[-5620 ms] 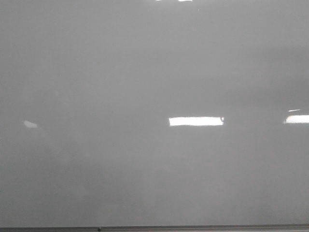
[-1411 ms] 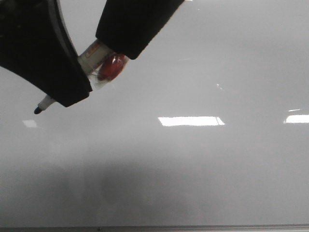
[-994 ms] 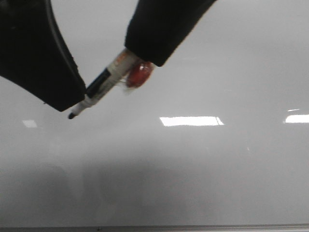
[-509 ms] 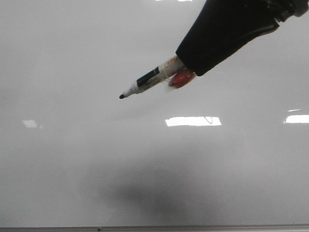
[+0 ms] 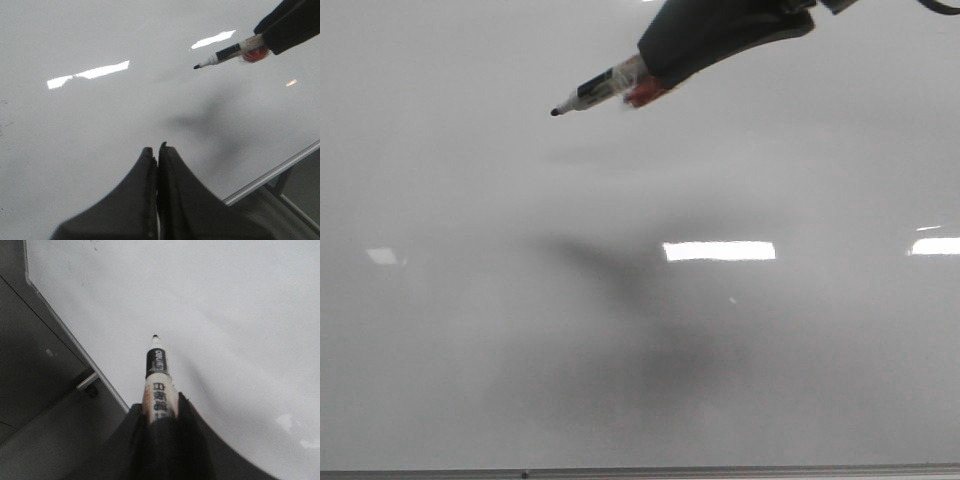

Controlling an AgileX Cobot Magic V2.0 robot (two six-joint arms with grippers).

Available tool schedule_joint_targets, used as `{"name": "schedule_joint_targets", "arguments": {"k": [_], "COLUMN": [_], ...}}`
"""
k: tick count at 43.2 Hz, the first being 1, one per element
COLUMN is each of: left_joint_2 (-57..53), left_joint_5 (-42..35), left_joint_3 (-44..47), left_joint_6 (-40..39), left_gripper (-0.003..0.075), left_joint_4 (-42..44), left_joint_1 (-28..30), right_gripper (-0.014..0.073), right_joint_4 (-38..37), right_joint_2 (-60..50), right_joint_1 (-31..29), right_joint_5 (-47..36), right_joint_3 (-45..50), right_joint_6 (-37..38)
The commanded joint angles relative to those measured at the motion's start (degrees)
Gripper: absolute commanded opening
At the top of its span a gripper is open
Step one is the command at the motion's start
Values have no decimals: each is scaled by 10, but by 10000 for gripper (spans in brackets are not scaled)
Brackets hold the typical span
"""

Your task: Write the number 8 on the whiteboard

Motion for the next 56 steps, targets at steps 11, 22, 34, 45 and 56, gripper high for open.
{"name": "schedule_joint_targets", "arguments": {"k": [11, 22, 34, 45, 56], "left_joint_2": [3, 3, 3, 3, 3], "left_joint_5": [-45, -45, -45, -45, -45], "left_joint_3": [-16, -16, -16, -16, -16], "left_joint_6": [-5, -5, -5, -5, -5], "left_gripper": [-20, -20, -20, -21, -20], "left_joint_4": [-13, -13, -13, -13, -13], "left_joint_1": [1, 1, 1, 1, 1], "right_gripper": [-59, -59, -59, -59, -59], "right_joint_4": [24, 24, -21, -28, -25], "right_joint_2": [113, 161, 185, 145, 155], "right_joint_1": [-3, 0, -4, -55, -29], "right_joint_5": [-29, -49, 18, 21, -5], "right_joint_3": [-136, -176, -168, -99, -49], "right_joint_6": [-5, -8, -8, -2, -4]}}
